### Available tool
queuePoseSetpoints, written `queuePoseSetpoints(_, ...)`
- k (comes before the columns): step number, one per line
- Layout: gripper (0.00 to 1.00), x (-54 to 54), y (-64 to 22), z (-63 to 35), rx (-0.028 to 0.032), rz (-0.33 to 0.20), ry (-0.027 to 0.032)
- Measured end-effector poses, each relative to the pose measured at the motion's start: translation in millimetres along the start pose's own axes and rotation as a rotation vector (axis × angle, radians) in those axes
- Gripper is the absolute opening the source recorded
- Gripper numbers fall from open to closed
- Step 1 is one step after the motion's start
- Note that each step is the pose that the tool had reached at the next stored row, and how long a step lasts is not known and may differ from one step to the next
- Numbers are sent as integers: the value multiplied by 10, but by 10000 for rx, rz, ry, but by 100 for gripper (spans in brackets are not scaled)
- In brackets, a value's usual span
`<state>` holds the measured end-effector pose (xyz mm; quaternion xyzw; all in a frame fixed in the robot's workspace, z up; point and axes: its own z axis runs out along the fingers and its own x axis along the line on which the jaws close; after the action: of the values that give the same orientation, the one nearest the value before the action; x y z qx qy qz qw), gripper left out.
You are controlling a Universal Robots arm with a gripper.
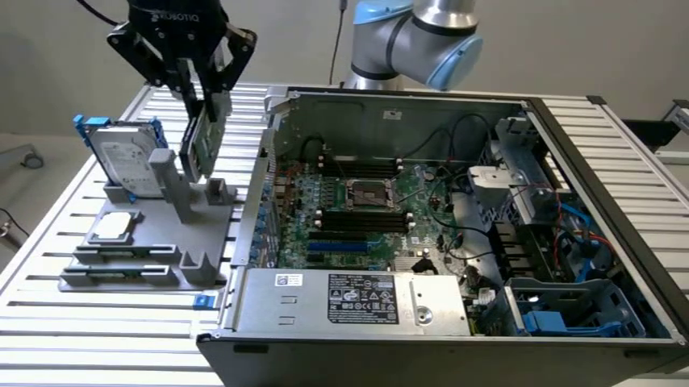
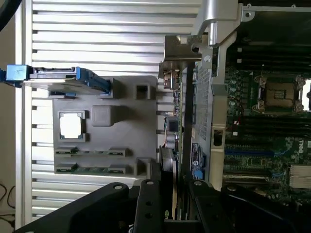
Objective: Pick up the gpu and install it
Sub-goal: 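Pick up the gpu and move the gpu toward the slot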
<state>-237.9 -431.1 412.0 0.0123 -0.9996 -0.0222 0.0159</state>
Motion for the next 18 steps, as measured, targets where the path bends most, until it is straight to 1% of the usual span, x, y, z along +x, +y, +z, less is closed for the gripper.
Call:
queuePoseSetpoints(11,26,-483,-17,-23,34,7,95)
queuePoseSetpoints(16,26,-706,-24,-35,71,9,149)
queuePoseSetpoints(18,26,-795,-26,-37,104,12,166)
